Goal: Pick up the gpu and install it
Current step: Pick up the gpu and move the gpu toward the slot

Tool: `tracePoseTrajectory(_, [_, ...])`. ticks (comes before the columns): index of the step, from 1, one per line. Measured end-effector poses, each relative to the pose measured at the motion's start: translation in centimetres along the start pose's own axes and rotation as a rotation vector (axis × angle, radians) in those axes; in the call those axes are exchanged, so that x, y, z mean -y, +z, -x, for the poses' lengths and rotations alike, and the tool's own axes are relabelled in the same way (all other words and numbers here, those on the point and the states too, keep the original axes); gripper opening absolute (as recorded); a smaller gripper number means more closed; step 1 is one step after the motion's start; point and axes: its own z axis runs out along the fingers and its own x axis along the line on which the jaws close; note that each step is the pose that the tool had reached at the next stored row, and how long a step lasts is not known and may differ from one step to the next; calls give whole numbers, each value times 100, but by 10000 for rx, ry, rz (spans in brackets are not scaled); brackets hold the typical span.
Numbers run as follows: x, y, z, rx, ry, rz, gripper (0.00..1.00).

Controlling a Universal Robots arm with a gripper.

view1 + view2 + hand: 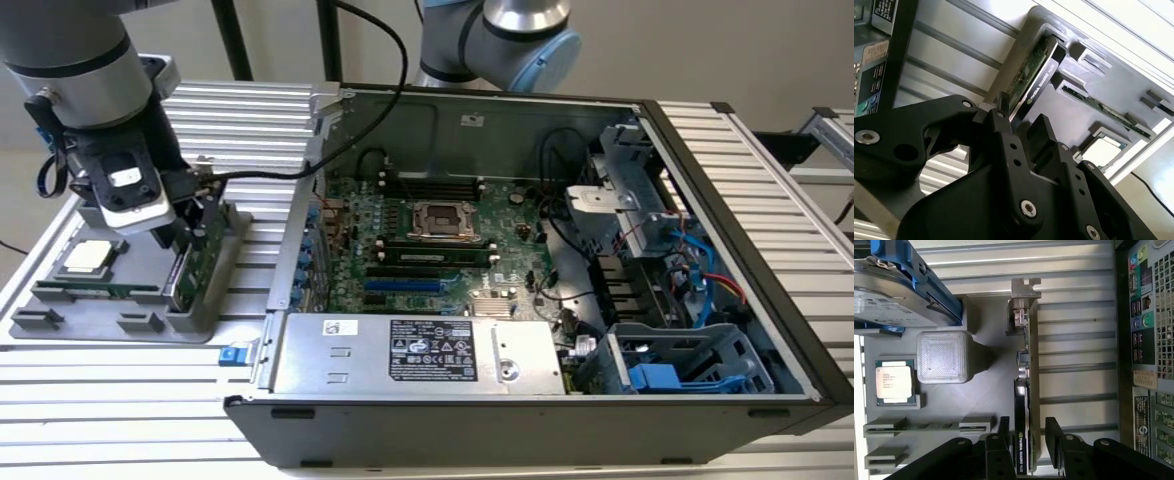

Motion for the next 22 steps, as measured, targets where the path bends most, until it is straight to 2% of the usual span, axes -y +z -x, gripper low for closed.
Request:
tracePoseTrajectory(16, [-3, 84, -14, 2, -3, 1, 100])
tracePoseTrajectory(22, [-18, 121, -25, 79, -20, 7, 100])
